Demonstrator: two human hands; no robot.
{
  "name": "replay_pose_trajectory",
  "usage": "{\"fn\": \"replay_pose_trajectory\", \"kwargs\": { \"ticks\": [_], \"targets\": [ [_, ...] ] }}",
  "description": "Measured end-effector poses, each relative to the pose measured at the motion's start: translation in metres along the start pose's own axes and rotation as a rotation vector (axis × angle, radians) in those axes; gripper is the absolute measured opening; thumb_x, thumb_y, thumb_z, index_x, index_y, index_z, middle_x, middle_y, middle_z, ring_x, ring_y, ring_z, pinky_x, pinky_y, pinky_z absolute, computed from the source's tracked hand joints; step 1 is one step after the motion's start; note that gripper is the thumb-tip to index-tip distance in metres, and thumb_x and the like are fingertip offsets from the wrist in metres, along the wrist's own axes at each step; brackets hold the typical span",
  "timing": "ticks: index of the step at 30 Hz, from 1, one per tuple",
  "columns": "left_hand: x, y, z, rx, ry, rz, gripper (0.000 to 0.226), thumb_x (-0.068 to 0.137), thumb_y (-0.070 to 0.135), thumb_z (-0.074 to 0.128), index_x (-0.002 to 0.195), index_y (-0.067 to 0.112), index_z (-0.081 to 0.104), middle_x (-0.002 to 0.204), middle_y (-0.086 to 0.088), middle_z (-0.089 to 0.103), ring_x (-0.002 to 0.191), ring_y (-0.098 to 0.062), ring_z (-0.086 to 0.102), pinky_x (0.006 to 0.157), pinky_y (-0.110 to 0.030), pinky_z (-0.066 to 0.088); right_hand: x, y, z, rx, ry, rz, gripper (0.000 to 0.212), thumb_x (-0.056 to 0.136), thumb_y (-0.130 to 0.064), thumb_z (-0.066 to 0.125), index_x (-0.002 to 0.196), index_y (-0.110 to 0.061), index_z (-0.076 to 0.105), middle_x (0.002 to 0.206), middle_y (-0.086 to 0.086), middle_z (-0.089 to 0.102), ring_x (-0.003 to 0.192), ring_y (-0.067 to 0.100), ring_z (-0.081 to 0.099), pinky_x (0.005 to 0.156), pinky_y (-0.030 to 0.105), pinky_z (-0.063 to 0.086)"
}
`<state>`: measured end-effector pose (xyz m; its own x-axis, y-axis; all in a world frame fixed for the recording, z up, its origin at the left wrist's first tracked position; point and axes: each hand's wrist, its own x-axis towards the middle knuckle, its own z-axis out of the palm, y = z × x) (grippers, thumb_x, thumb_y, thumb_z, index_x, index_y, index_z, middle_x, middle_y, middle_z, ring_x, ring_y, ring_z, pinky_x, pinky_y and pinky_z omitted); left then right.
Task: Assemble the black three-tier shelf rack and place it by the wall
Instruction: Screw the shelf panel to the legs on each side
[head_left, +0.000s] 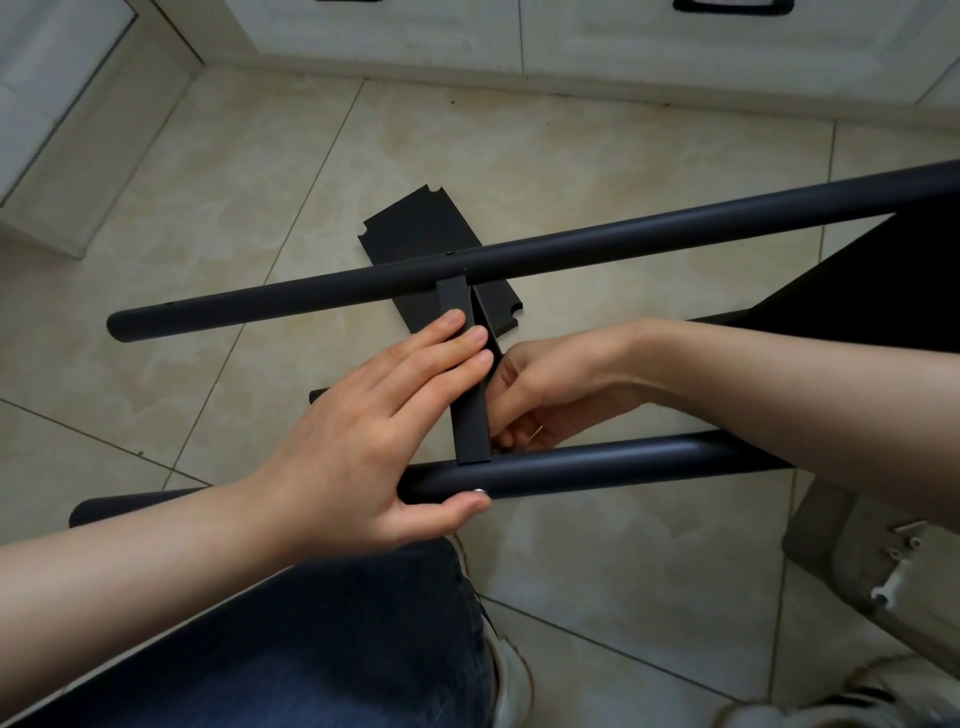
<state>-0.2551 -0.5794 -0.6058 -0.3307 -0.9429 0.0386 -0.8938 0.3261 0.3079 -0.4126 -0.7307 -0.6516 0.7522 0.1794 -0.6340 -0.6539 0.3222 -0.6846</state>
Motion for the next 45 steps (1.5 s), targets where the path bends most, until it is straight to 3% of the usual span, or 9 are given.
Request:
{"fn": "replay_pose_trajectory", "kwargs": {
  "ticks": [3,8,13,19,24,29,35,39,45],
  "targets": [
    [0.0002,-0.0002,0.0002,0.004,0.001,-0.001,0.086,0.088,0.06,0.061,0.148,0.001,0.045,0.159,-0.01,0.038,0.154,-0.025,0.024,0.121,-0.043,0.032,-0.0052,-0.0021,-0.0041,-0.096,0.015,0.045,0.03,0.092,-0.01,0.062,0.065,-0.014,0.075,0.064,0.0,0.06,0.059,0.008,0.054,0.061,0.018,0.048],
    [0.0,-0.0009,0.001,-0.008,0.008,0.004,0.085,0.088,0.059,0.062,0.148,0.001,0.045,0.158,-0.011,0.039,0.154,-0.026,0.025,0.12,-0.045,0.034,-0.0036,-0.0019,-0.0021,0.005,-0.004,0.014,0.031,0.091,-0.004,0.06,0.064,-0.013,0.072,0.069,0.003,0.061,0.063,0.011,0.055,0.071,0.025,0.046],
    [-0.0008,-0.0016,0.0016,0.0,0.007,0.01,0.085,0.089,0.06,0.061,0.149,0.001,0.044,0.159,-0.011,0.038,0.154,-0.025,0.024,0.121,-0.045,0.033,-0.0034,-0.0013,-0.0021,-0.107,0.04,0.047,0.025,0.094,-0.012,0.06,0.073,-0.01,0.072,0.069,0.003,0.061,0.062,0.01,0.055,0.066,0.022,0.047],
    [0.0001,-0.0012,0.001,-0.007,0.003,0.004,0.086,0.088,0.059,0.062,0.148,0.0,0.044,0.159,-0.011,0.039,0.154,-0.026,0.025,0.12,-0.047,0.035,-0.0035,-0.0017,-0.002,-0.011,-0.039,-0.008,0.033,0.093,-0.005,0.058,0.064,-0.015,0.071,0.069,0.003,0.061,0.063,0.011,0.055,0.069,0.024,0.047],
    [-0.0003,-0.0005,0.0003,-0.005,-0.001,0.001,0.086,0.088,0.059,0.061,0.148,0.0,0.045,0.159,-0.011,0.039,0.154,-0.026,0.024,0.12,-0.046,0.034,-0.0045,-0.0008,-0.0023,-0.143,0.009,0.041,0.025,0.095,-0.019,0.061,0.074,-0.013,0.073,0.071,0.002,0.062,0.062,0.009,0.054,0.065,0.021,0.047],
    [0.0002,-0.0005,0.0007,-0.006,0.003,0.001,0.085,0.088,0.059,0.061,0.148,0.0,0.045,0.158,-0.012,0.039,0.154,-0.026,0.025,0.12,-0.046,0.034,-0.005,-0.0023,-0.0024,-0.063,-0.04,-0.018,0.019,0.095,-0.006,0.058,0.08,-0.009,0.069,0.076,0.004,0.063,0.068,0.013,0.056,0.071,0.025,0.048],
    [-0.0007,-0.0017,0.0017,-0.002,0.01,0.009,0.085,0.089,0.06,0.06,0.149,0.001,0.044,0.159,-0.011,0.038,0.154,-0.025,0.024,0.12,-0.046,0.034,-0.0026,-0.0017,-0.0041,-0.178,-0.009,0.021,0.028,0.096,-0.013,0.058,0.072,-0.016,0.072,0.073,0.002,0.064,0.067,0.012,0.057,0.069,0.025,0.049],
    [-0.0005,-0.0018,0.0017,-0.008,0.011,0.007,0.085,0.09,0.061,0.06,0.149,0.001,0.044,0.159,-0.01,0.038,0.154,-0.025,0.024,0.121,-0.046,0.033,-0.0067,-0.0027,-0.0077,-0.118,-0.07,-0.011,0.031,0.093,-0.01,0.061,0.069,-0.022,0.075,0.078,0.001,0.067,0.074,0.014,0.059,0.074,0.027,0.05],
    [-0.0005,-0.0016,0.0011,-0.006,0.01,0.005,0.085,0.089,0.06,0.06,0.149,0.001,0.045,0.159,-0.01,0.038,0.154,-0.024,0.024,0.121,-0.043,0.032,-0.0041,-0.0005,-0.0043,-0.1,-0.059,0.016,0.013,0.098,-0.013,0.056,0.094,-0.01,0.068,0.092,0.01,0.062,0.082,0.018,0.058,0.079,0.03,0.05]
  ]
}}
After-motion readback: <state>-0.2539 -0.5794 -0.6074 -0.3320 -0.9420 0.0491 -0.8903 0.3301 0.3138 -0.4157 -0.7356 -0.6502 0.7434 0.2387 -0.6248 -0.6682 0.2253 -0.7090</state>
